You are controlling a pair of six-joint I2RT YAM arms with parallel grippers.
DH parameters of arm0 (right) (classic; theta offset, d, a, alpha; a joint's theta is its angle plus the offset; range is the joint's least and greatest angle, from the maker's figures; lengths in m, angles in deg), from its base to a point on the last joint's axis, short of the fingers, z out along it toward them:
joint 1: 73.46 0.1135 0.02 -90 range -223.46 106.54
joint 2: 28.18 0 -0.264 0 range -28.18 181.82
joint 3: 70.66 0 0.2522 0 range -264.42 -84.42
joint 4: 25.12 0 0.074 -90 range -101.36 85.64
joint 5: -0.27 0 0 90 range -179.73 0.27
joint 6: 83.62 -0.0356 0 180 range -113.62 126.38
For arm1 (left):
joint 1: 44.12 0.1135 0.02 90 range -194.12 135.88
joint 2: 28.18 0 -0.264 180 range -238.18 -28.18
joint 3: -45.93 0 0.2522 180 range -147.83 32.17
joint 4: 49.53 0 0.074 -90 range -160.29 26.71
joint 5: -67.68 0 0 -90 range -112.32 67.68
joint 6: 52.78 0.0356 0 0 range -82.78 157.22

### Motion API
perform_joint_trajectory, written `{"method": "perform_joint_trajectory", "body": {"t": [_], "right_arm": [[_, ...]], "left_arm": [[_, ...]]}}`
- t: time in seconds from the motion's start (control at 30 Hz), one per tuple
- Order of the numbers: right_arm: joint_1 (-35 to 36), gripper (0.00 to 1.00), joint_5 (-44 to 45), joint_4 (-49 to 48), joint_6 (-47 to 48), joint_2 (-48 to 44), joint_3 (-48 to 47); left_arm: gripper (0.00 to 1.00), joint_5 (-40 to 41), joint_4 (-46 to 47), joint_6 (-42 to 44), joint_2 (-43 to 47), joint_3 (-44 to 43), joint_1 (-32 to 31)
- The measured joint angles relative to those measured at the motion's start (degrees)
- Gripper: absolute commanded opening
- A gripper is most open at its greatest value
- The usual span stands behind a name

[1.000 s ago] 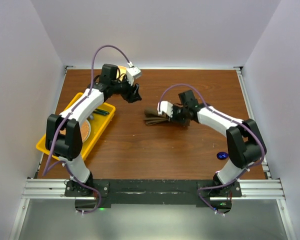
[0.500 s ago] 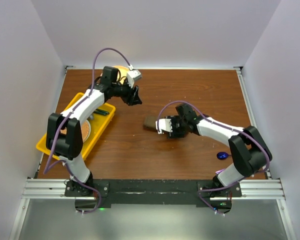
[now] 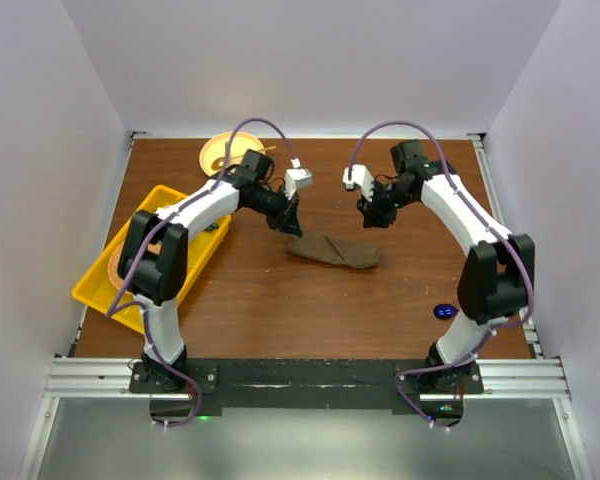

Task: Fold the napkin into a case and place the utensils inside
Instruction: Rotate the smaller rectangle-folded napkin at the center of the board.

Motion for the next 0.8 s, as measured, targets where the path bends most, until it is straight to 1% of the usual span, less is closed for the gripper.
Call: {"method": "perform_joint_trajectory", "body": {"t": [0.1,0.23,0.33,0.5,0.67,0.73,0.77,0.8], "right_arm": [[-1.5,0.28,-0.3,5.9,1.6,6.0,0.0],[-1.2,0.28,0.1,10.0,4.2,10.5,3.1],[-0.5,0.28,1.3,10.8,5.3,11.7,5.1],[1.3,0.29,3.0,10.5,5.4,14.5,5.2],[4.0,0.32,4.4,10.5,5.3,15.0,5.4],[5.1,0.34,4.5,10.9,5.3,14.8,6.1],[5.4,0.37,4.4,11.2,5.2,14.7,6.4],[6.1,0.42,4.2,11.5,5.1,14.6,6.5]], "left_arm": [[0.04,0.1,-0.5,-0.2,-2.1,-0.1,-1.8],[0.04,1.7,-1.6,-0.1,-5.2,-0.2,-2.3],[0.03,3.6,-2.7,0.3,-7.1,-0.2,-2.6],[0.03,6.6,-3.8,0.5,-10.1,-0.5,-3.5],[0.04,7.7,-5.4,0.0,-12.9,-3.3,-3.6],[0.11,8.5,-6.2,0.0,-14.2,-5.8,-3.5],[0.15,9.1,-6.6,0.0,-15.3,-7.8,-3.5],[0.23,9.4,-6.6,0.0,-16.4,-9.8,-3.3]]}}
